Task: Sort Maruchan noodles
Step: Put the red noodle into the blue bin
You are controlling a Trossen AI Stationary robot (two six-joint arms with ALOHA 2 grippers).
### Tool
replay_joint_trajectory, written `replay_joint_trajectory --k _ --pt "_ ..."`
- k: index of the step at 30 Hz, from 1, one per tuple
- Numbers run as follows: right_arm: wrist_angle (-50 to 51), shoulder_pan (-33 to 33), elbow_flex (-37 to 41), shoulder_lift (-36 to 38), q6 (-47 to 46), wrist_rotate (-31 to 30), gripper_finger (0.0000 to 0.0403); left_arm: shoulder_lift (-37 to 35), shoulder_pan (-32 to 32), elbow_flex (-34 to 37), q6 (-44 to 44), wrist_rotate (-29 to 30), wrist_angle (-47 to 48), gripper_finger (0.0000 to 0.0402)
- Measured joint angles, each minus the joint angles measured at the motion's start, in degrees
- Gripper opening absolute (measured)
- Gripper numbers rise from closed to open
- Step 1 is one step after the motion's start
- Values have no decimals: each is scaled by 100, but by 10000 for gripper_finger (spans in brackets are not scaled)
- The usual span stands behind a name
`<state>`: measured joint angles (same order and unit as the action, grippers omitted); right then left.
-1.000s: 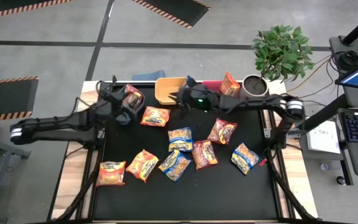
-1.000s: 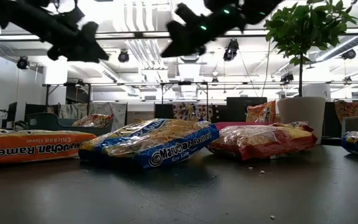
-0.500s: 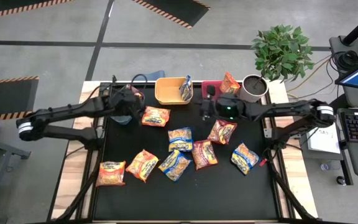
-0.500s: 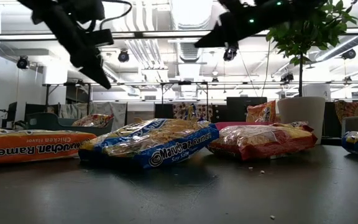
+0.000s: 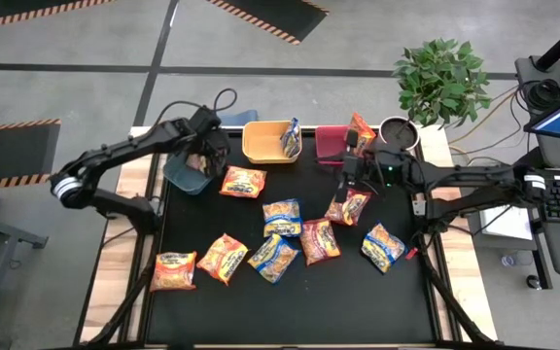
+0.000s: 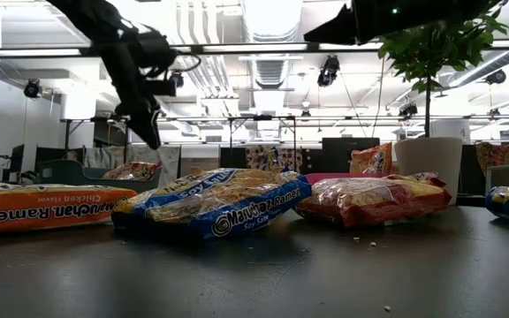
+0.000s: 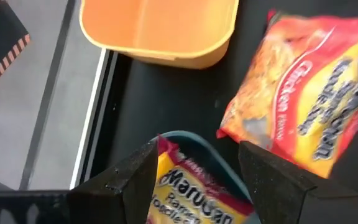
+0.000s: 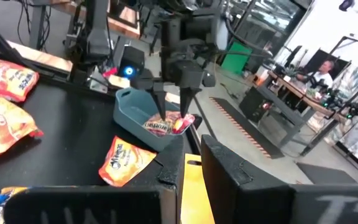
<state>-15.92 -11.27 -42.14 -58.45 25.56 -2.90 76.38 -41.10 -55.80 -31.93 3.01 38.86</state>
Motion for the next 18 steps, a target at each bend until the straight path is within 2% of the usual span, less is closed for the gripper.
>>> replay_joint_trajectory --k 9,18 --pt "17 0 69 -6 -63 -2 43 470 -392 -87 -631 -12 38 207" --pt "62 0 69 -12 -141 0 43 413 -831 -87 -659 -12 -5 207"
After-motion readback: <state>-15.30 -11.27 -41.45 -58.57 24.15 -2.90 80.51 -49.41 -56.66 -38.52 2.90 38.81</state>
